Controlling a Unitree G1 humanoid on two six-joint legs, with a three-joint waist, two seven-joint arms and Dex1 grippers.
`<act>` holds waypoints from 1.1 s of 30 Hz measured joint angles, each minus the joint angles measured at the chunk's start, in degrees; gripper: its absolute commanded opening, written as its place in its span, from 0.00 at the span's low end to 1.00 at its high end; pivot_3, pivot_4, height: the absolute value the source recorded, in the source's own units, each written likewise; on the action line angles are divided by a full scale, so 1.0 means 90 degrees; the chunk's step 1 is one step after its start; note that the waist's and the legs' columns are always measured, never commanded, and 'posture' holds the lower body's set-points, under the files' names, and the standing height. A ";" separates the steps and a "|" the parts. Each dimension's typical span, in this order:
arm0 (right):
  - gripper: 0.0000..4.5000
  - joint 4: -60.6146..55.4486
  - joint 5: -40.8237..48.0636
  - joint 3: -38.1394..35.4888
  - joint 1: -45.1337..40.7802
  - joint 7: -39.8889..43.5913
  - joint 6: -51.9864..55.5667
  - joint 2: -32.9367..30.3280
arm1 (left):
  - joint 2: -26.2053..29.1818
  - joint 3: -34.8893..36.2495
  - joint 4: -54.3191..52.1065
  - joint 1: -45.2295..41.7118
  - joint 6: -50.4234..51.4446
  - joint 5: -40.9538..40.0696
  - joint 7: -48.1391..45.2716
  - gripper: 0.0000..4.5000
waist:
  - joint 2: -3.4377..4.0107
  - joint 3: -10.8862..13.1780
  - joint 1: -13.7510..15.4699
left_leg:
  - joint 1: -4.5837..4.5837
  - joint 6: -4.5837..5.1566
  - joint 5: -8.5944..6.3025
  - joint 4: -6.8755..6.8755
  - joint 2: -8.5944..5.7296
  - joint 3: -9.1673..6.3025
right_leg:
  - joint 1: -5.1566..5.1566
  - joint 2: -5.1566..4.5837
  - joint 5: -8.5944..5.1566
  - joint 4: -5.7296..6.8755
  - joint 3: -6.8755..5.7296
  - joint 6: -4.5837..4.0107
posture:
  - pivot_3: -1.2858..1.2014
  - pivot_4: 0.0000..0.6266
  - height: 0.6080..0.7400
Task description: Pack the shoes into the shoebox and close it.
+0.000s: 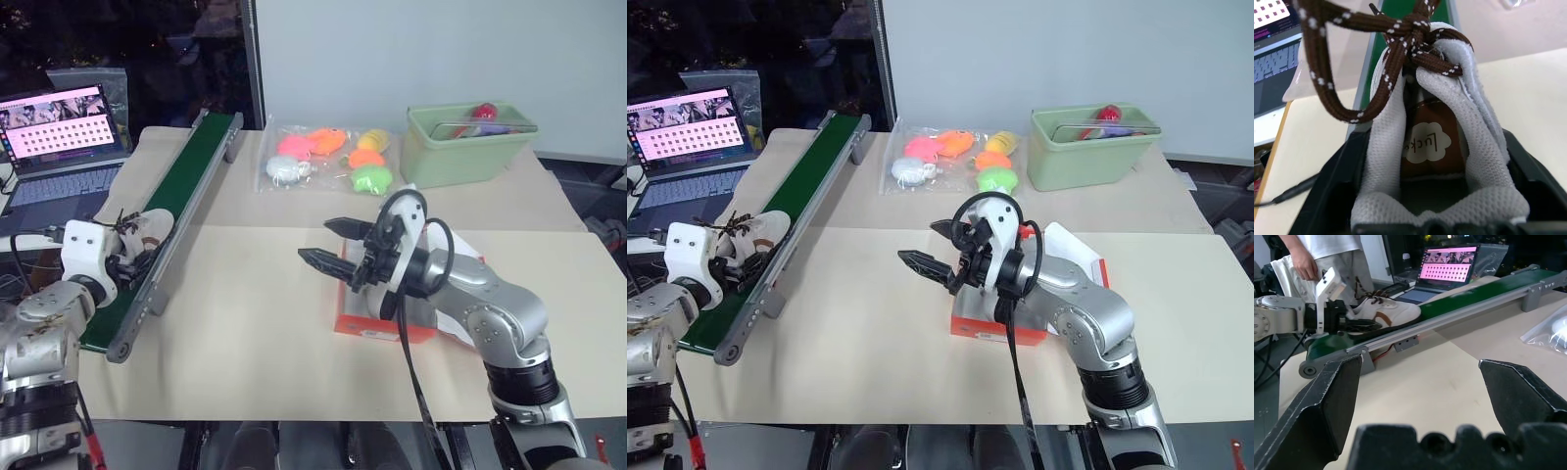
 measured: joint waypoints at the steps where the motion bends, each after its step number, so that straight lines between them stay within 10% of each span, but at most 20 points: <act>1: 1.00 0.0000 0.0000 -0.0022 -0.0001 -0.0013 0.0003 0.0004 | -0.0046 -0.0001 -0.0040 -0.0049 0.0000 0.0002 0.0060 0.70 | 0.0000 0.0000 -0.0001 | -0.0001 0.0000 0.0000 0.0000 0.0001 0.0000 | -0.0001 0.0001 0.0000 0.0000 0.0000 0.0000 | 0.52 0.24 0.92; 7: 1.00 0.0458 0.0361 -0.0482 -0.0329 -0.0680 0.0460 0.0638 | -0.0958 -0.0407 -0.1029 -0.0802 -0.0680 0.0495 0.1235 0.70 | -0.0011 -0.0003 0.0025 | -0.0007 0.0000 0.0000 0.0009 -0.0002 -0.0003 | 0.0001 -0.0004 0.0003 0.0006 -0.0001 -0.0001 | 0.52 0.24 0.92; 17: 1.00 0.2317 0.3819 -0.2531 -0.1144 -0.3512 0.1557 0.2226 | -0.2819 -0.2081 -0.2813 -0.0546 0.0226 -0.0494 0.1107 0.70 | -0.0008 -0.0003 -0.0035 | -0.0018 0.0000 0.0000 0.0003 -0.0001 -0.0003 | -0.0003 -0.0005 0.0008 0.0022 0.0000 -0.0002 | 0.52 0.24 0.92; 33: 1.00 0.2410 0.4596 -0.2171 -0.1182 -0.4139 0.1746 0.2015 | -0.2973 -0.2310 -0.2836 -0.1217 0.0795 -0.0841 0.0962 0.70 | -0.0007 -0.0004 -0.0170 | -0.0013 0.0002 0.0001 0.0007 -0.0001 -0.0003 | 0.0002 0.0009 0.0005 0.0003 0.0005 0.0001 | 0.52 0.24 0.92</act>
